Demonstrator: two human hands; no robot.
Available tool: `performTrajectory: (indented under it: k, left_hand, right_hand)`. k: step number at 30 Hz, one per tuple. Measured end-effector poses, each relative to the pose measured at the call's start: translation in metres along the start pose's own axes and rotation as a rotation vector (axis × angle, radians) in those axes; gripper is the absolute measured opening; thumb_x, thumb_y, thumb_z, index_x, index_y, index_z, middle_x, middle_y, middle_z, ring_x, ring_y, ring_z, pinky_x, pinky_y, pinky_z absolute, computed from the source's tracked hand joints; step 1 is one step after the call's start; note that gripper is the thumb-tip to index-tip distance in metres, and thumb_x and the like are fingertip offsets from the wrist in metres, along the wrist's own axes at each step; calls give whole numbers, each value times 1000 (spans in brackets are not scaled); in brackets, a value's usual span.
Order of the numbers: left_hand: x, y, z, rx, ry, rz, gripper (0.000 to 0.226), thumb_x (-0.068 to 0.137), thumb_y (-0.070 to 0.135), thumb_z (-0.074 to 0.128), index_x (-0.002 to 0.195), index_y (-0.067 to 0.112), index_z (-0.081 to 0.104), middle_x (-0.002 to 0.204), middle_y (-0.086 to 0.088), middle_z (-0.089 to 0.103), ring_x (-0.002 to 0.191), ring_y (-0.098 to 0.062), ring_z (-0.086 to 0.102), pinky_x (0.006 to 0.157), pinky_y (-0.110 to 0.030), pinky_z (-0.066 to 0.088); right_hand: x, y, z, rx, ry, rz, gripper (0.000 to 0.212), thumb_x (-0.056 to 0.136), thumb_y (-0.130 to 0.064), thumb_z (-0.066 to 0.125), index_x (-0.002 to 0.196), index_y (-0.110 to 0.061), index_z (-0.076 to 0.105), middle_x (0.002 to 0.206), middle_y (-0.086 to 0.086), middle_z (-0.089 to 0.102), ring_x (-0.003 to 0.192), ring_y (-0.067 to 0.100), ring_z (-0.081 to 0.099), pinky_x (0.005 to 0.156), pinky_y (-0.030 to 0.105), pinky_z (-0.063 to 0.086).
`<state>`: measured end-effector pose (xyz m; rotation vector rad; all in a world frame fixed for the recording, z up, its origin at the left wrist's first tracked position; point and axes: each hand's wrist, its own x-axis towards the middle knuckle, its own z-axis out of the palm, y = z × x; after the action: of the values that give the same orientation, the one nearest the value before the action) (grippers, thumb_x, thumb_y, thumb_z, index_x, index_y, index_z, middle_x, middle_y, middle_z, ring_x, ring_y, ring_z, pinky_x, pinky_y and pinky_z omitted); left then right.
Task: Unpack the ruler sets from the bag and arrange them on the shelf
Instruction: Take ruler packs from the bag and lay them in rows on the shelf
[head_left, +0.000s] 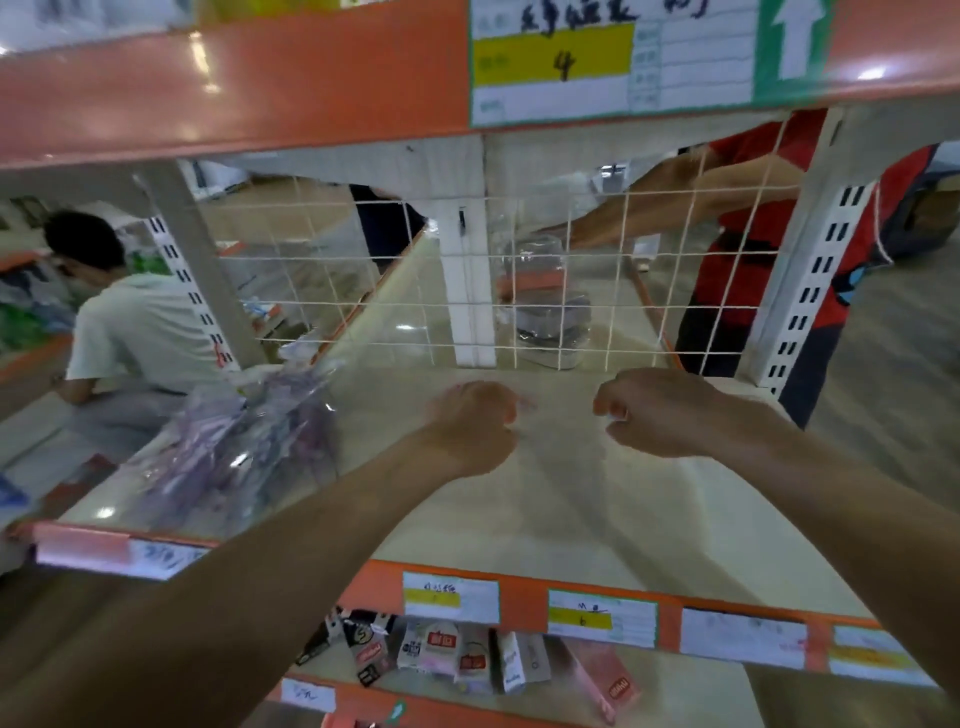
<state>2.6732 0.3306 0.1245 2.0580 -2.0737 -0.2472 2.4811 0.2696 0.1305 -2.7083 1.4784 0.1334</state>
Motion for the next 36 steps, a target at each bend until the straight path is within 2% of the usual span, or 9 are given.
performTrajectory:
  k: [4,6,9,14,19,22,25,32,36]
  left_hand:
    - [-16,-39,-7,42,43,-105,24,90,20,54,113,22,62,119,-1,55,113,-23,53,93,-27,40]
    - [-25,-61,-12,65,49,-172,24,91,24,53,114,23,61,123,-3,53,116,-25,52,95,-29,41]
    - [-45,-96,-23,107,79,-223,26,93,27,51,117,24,58,127,-1,51,120,-22,49,99,-30,41]
    - [-80,-151,-45,126,111,-315,36,91,30,41,114,17,66,122,-6,60,114,-25,55,90,-30,43]
    - [-108,-201,-61,80,111,-533,27,87,29,58,112,23,64,117,0,61,106,-21,58,85,-29,45]
    - [-116,-218,-63,51,112,-555,26,87,31,58,112,24,64,113,1,62,99,-18,57,77,-24,42]
    - [-122,-229,-61,29,126,-560,25,88,29,58,112,25,64,112,2,61,92,-15,54,77,-25,44]
    - [-124,-242,-57,5,149,-567,27,88,29,58,112,23,64,115,1,62,102,-18,57,85,-30,48]
    - [-120,-245,-55,-10,144,-581,27,88,30,58,114,24,63,116,1,60,104,-18,57,88,-32,48]
  right_hand:
    - [19,-52,-4,23,35,-108,30,94,-30,50,123,-30,57,125,-6,57,118,17,51,87,26,38]
    - [29,-78,-4,40,32,-169,29,93,-28,50,120,-30,59,131,-8,55,118,17,52,83,23,36]
    - [46,-114,0,77,36,-279,23,91,-29,51,111,-30,62,140,-14,48,119,16,52,88,25,40]
    - [67,-176,0,154,50,-364,30,92,-29,50,121,-29,60,120,-6,62,113,18,55,91,28,42]
    - [95,-222,3,185,84,-449,32,91,-26,51,121,-24,60,125,4,55,116,23,52,93,32,44]
    - [113,-244,3,243,135,-484,29,91,-24,48,117,-25,60,120,7,51,117,27,48,92,37,45]
    - [131,-258,5,229,163,-477,44,92,-15,45,133,-29,48,134,7,40,123,29,40,95,38,41]
    - [154,-274,17,77,135,-458,65,91,-5,47,147,-30,25,150,7,30,133,29,30,95,38,39]
    - [156,-273,21,70,159,-436,59,90,-5,46,143,-30,36,140,9,42,127,30,36,95,40,40]
